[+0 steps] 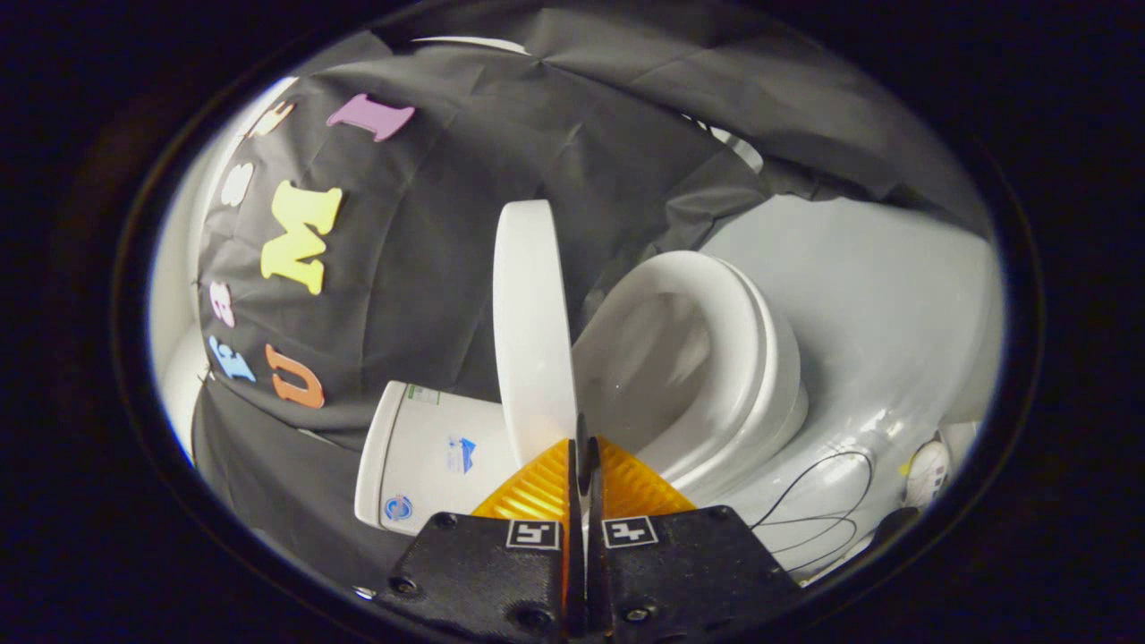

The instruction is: Open the toilet lid.

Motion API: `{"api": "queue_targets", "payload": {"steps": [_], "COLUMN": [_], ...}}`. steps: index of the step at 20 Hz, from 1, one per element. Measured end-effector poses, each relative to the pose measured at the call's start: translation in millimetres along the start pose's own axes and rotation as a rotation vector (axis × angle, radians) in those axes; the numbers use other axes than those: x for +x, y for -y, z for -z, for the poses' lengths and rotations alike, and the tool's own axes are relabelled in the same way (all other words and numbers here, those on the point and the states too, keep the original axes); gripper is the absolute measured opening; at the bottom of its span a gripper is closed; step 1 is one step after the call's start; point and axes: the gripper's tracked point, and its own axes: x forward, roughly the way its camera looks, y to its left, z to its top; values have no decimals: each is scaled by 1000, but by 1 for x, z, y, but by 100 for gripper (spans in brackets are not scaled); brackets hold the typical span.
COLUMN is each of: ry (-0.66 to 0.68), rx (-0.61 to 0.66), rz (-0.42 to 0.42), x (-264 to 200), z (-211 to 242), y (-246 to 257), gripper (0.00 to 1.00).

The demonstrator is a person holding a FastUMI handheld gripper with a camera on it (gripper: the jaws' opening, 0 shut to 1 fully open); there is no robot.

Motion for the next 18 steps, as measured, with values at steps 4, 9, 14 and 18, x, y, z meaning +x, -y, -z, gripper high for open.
{"api": "queue_targets", "payload": {"steps": [4, 9, 14, 18], "ry": [20, 37, 47, 55], "rx": [-102, -168, -214, -259], "rz": [13, 33, 53, 58], "x": [-3, -9, -12, -12], "z": [2, 7, 8, 12], "y": [-16, -37, -47, -57], "gripper": [5, 5, 5, 5]}}
